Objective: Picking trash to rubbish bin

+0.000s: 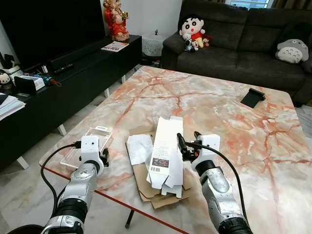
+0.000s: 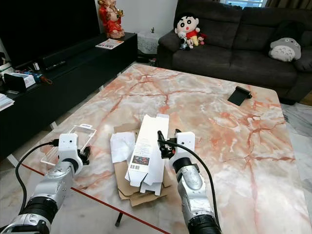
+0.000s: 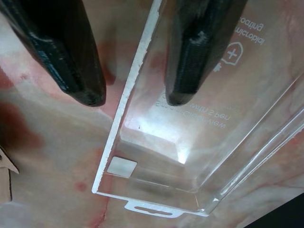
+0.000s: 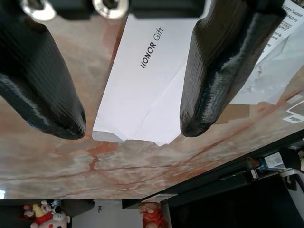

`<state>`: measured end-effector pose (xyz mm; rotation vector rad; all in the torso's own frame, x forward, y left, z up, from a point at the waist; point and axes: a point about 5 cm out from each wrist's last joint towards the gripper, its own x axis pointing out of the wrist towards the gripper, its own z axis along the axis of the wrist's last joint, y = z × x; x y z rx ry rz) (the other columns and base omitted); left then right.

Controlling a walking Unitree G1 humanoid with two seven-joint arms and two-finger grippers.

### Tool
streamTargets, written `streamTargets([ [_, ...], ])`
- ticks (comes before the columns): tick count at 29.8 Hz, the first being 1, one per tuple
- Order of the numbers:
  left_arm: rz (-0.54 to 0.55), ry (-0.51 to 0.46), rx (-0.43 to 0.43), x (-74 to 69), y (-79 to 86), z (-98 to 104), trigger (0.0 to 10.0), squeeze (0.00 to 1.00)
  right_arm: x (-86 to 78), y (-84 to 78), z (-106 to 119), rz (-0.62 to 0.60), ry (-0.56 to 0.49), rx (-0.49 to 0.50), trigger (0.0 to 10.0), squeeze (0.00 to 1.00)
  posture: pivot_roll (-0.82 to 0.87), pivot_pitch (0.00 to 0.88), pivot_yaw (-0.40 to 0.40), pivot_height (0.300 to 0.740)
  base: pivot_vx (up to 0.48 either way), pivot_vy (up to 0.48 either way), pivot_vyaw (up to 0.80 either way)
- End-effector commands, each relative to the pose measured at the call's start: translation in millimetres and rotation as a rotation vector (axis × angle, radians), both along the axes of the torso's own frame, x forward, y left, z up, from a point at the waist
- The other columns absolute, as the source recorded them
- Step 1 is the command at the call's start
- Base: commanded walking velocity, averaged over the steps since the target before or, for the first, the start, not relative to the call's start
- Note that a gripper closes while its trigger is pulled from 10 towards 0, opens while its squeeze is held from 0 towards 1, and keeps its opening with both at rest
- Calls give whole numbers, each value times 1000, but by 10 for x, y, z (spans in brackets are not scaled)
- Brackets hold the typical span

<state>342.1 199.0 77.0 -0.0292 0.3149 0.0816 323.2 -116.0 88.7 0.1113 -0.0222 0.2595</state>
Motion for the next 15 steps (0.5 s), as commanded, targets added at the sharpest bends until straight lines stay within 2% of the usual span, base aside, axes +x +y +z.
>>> streamTargets([
  [1,-5,-2,-12,34,-14,45,0,0,21,7,27,7,-1,-2,10000,0,163,0,-44,740,0,0,0],
  [15,-9,-3,-22,43,-26,58,0,0,22,8,25,11,2,-5,10000,0,160,0,-41,740,0,0,0],
])
